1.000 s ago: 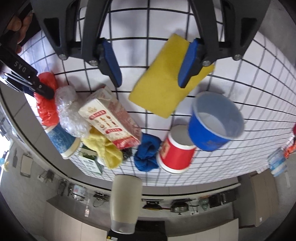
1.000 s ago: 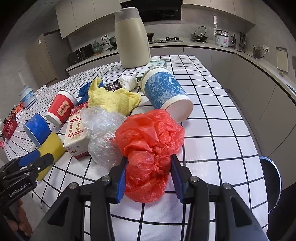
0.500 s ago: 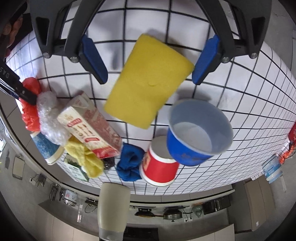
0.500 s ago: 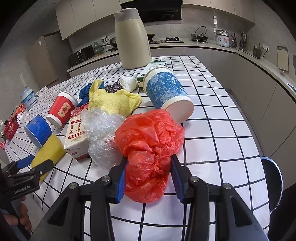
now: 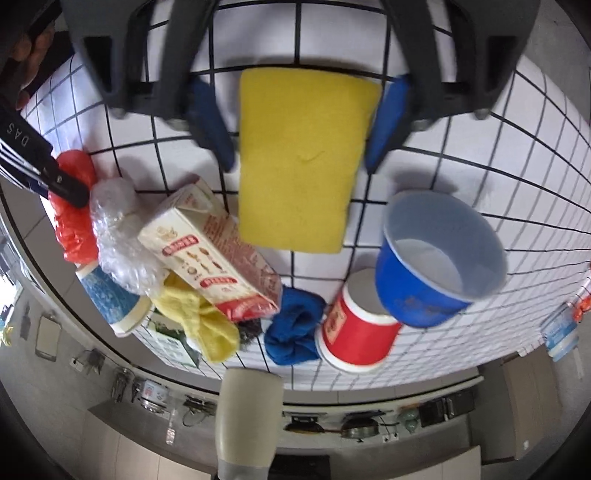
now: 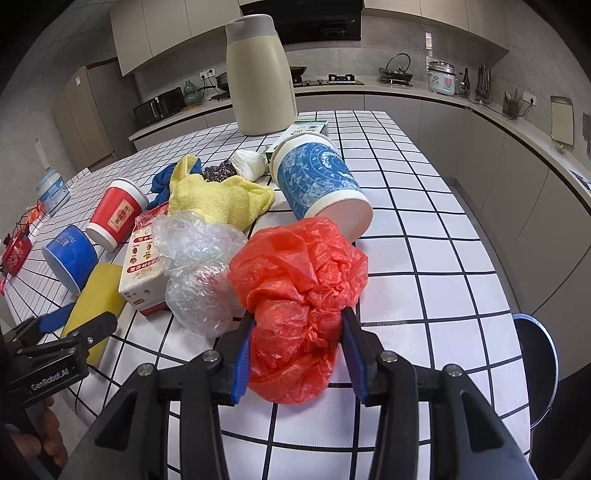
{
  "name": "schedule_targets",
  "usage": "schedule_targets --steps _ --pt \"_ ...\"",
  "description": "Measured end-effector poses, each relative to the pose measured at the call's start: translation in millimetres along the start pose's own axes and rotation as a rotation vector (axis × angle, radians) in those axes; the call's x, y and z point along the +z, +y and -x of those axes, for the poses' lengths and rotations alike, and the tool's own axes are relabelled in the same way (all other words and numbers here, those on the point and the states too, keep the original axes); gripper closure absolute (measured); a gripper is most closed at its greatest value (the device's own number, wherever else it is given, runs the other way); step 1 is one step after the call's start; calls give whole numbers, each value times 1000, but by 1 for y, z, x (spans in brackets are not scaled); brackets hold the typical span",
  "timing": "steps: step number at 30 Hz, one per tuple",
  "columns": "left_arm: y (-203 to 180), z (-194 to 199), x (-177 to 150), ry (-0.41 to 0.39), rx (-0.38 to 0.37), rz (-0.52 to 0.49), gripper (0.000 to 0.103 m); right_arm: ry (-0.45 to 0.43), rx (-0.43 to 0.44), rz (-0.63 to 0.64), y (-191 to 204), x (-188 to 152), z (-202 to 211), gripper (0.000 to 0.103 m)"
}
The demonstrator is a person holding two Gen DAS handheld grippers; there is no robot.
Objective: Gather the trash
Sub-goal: 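Grasp the red plastic bag with the right tool while the left tool grasps the yellow sponge, then carry both items over the black bin and open both tools to drop them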
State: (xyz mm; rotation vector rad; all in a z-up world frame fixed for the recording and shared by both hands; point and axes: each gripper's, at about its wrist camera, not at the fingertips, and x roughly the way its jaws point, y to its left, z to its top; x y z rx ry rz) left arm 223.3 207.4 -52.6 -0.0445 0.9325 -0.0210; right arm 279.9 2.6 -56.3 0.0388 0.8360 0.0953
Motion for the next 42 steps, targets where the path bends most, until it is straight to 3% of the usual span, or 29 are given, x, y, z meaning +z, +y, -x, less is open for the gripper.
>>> schedule_targets --steps 8,20,27,35,42 --pt "2 14 -9 -49 -30 6 57 -10 0 7 2 1 -2 58" --pt "-13 48 7 -140 -165 -6 59 -79 30 -41 -10 -2 32 62" --pt "-56 53 26 -166 -286 -84 59 -138 -36 -100 -43 -3 72 62" --pt "-177 50 24 -141 -437 -196 59 -170 -180 -220 -159 -29 119 62" --pt "-307 26 7 -51 -542 -226 59 -73 -250 -281 -304 -77 120 63"
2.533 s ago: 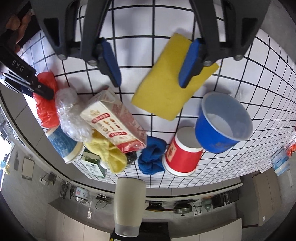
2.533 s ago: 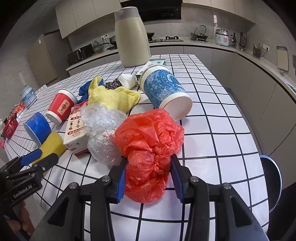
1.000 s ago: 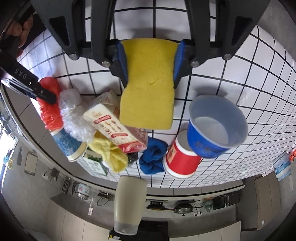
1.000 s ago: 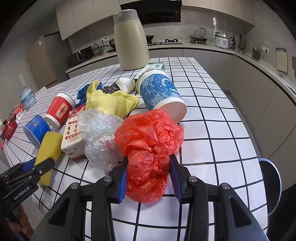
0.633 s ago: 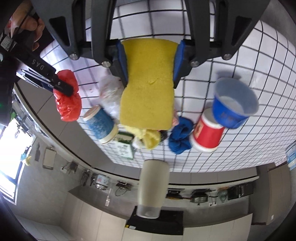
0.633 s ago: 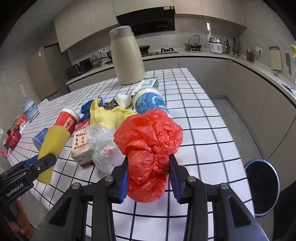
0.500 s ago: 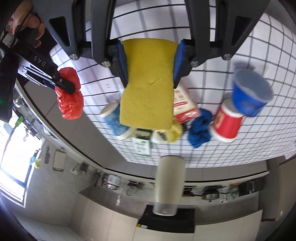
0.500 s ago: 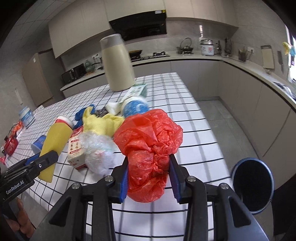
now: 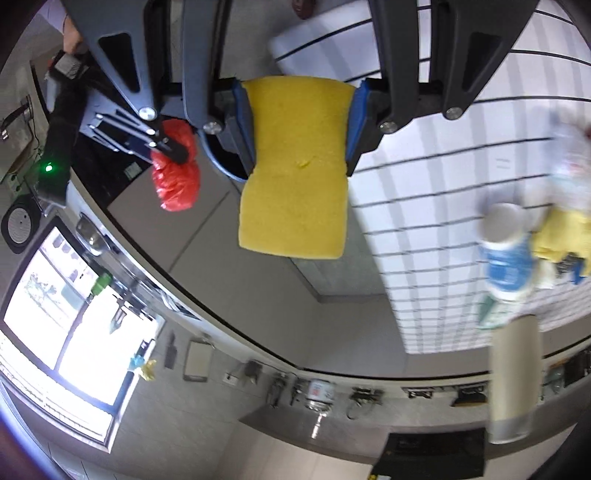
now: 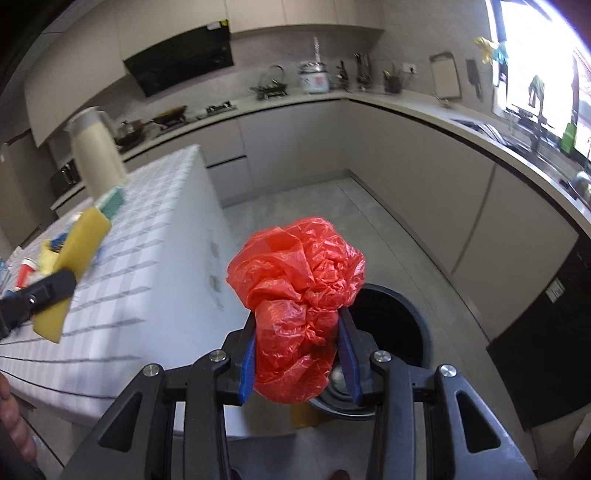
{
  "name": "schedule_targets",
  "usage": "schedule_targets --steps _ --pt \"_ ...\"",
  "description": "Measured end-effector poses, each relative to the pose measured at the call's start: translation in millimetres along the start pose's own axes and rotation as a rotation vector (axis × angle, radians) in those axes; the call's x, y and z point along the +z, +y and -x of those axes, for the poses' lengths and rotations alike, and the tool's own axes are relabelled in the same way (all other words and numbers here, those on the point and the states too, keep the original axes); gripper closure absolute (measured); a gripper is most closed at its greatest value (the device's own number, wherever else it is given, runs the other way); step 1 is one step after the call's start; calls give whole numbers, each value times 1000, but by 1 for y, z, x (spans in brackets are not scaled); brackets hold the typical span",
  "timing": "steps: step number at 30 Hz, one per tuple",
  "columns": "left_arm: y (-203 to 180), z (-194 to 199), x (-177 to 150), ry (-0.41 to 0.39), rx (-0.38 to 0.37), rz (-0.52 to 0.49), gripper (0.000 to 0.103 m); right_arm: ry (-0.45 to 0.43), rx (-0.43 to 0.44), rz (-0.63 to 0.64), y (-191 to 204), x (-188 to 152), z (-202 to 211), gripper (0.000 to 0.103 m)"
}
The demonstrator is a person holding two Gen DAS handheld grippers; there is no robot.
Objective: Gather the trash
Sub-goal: 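Carry both items over the black bin and open both tools to drop them, then move both tools back over the island toward the remaining trash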
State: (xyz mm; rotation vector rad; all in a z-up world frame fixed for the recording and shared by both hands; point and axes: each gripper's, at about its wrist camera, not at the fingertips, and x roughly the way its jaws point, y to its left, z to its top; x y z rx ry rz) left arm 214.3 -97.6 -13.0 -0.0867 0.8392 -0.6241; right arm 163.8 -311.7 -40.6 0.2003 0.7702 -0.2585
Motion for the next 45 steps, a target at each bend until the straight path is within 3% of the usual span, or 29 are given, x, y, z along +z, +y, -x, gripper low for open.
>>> schedule_targets --steps 6,13,17,20,22,24,29,34,39,45 --pt "-52 -72 -5 85 -31 28 59 89 16 -11 -89 -7 -43 62" --pt "-61 -149 -34 189 27 77 58 182 90 -19 -134 -19 -112 61" --pt "-62 -184 -45 245 32 109 48 203 81 -28 -150 -25 -138 29" --pt "-67 -213 -50 323 41 148 36 200 77 -34 -158 -26 -143 28" --pt "-64 -220 -49 364 59 189 35 184 68 -47 -165 -26 -140 28" --pt "-64 -212 -43 346 60 216 35 163 49 -48 -169 -24 -131 28" --pt "-79 -170 -22 273 97 157 34 133 41 -41 -165 -6 -106 28" --pt "-89 -115 -3 207 108 125 34 105 79 -34 -150 11 -78 28" --pt "-84 -58 6 165 115 123 34 46 117 -21 -121 26 -43 28" --pt "-50 20 17 81 146 119 34 -9 185 14 -66 42 -9 25"
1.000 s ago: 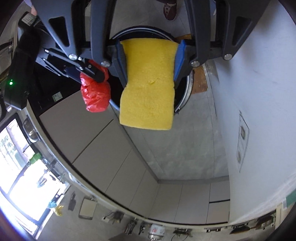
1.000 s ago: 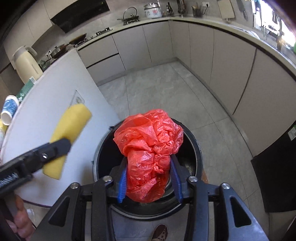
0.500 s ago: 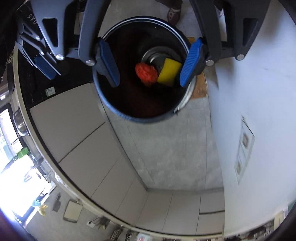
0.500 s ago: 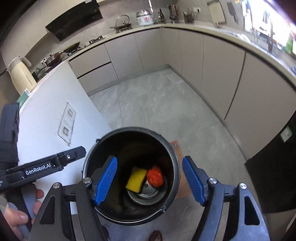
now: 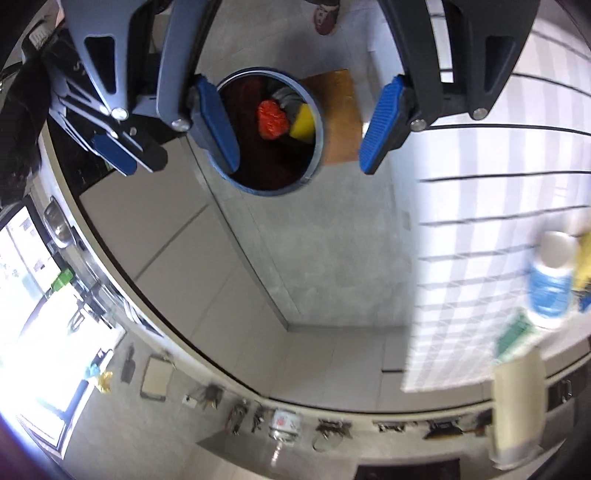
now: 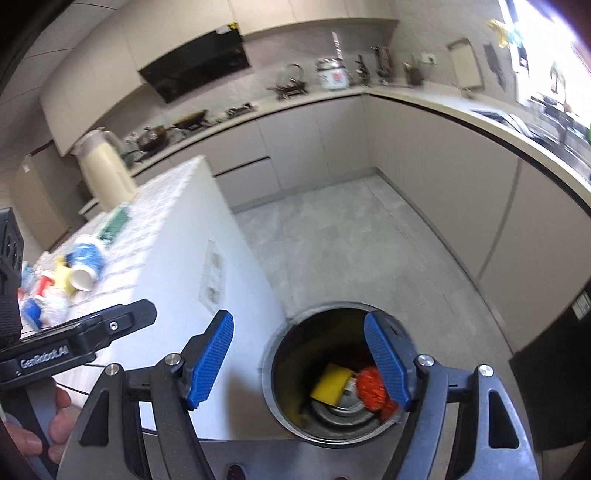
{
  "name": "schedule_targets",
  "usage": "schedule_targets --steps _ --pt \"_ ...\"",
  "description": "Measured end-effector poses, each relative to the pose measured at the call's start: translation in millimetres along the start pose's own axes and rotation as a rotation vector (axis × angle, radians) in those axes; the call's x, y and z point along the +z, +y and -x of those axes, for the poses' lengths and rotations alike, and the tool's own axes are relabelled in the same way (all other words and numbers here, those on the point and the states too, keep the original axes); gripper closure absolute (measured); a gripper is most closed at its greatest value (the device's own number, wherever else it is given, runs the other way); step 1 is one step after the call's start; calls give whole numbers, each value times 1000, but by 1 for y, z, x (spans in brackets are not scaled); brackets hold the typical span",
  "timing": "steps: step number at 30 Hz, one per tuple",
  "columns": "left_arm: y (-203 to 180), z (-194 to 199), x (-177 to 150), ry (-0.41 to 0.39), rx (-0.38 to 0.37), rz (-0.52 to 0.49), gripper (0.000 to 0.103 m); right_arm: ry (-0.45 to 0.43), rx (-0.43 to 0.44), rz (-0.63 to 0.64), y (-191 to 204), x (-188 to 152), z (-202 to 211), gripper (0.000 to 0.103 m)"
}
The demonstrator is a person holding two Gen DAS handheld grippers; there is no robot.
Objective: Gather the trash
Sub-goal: 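Move both tools back over the island toward the remaining trash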
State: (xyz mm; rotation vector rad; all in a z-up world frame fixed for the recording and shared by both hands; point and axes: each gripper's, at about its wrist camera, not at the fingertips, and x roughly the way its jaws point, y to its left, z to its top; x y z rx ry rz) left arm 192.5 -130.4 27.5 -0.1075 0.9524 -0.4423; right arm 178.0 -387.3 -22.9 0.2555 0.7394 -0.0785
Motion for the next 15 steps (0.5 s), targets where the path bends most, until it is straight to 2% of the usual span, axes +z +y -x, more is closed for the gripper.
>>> schedule_targets --steps 5,7,15 --pt "67 40 5 -59 80 43 32 -18 80 47 74 7 3 21" --pt "94 37 2 -73 115 62 32 -16 101 71 105 8 -1 21" --pt "205 77 -7 -117 255 129 32 -7 184 180 242 4 -20 21"
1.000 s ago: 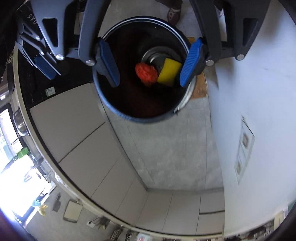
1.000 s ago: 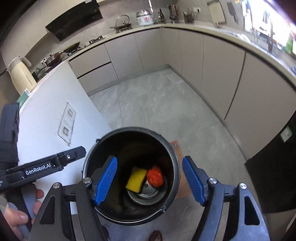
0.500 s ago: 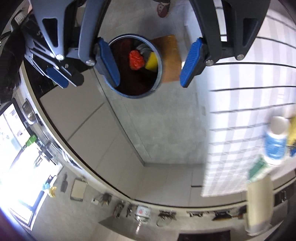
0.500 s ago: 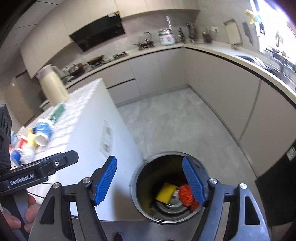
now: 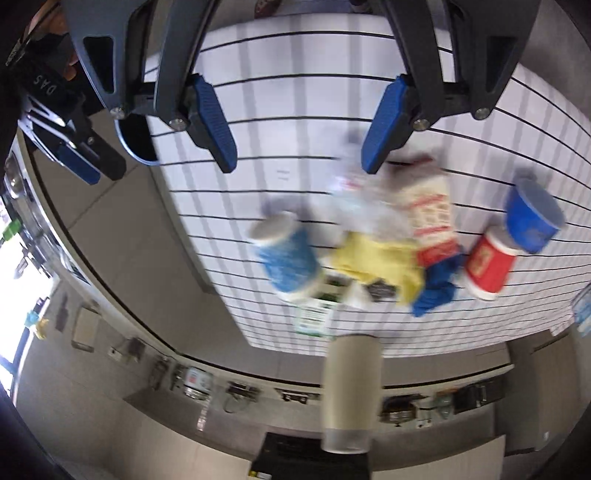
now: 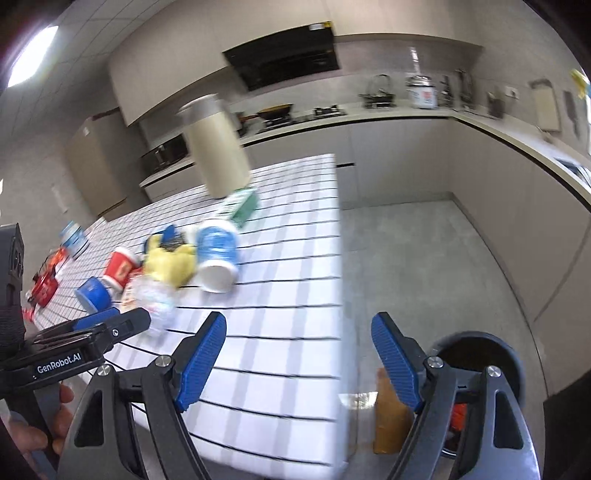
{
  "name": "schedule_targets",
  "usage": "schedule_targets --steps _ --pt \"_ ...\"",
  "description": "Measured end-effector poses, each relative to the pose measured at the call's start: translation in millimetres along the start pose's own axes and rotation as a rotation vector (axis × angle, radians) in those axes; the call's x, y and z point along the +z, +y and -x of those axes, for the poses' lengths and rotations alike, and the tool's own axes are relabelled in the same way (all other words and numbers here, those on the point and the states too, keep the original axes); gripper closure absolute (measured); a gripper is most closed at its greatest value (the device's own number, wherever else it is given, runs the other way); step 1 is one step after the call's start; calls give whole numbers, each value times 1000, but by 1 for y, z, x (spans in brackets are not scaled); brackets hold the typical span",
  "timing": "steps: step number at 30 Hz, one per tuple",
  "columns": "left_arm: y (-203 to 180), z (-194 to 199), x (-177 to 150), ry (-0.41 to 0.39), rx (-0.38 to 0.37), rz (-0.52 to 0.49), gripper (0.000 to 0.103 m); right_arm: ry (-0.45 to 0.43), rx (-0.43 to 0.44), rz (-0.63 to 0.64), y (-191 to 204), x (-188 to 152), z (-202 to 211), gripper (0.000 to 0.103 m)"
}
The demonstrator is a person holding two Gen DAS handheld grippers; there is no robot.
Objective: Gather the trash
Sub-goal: 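Move both tools back over the island toward the remaining trash, then grasp the blue-patterned paper cup with the right tool while the left tool grasps the blue bowl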
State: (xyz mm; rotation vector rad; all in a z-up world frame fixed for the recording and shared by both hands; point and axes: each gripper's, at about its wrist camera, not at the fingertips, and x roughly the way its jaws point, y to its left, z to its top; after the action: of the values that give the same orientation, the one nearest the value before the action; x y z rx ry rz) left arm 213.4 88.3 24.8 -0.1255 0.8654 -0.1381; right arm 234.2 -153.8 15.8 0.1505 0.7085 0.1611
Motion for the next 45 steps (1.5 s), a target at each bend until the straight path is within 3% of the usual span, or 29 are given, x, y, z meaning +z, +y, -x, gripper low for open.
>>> schedule_targets --steps 8,16,25,34,45 --pt "93 1 22 -32 67 42 32 5 6 45 83 10 -42 21" --pt "142 0 33 -47 101 7 32 -2 -50 44 128 15 -64 20" --pt "177 -15 45 -61 158 51 31 12 -95 96 135 30 -88 17" --pt "183 -27 55 -57 182 85 31 47 -110 106 120 52 -133 16" --pt "193 -23 54 -69 246 92 31 133 -102 98 105 50 -178 16"
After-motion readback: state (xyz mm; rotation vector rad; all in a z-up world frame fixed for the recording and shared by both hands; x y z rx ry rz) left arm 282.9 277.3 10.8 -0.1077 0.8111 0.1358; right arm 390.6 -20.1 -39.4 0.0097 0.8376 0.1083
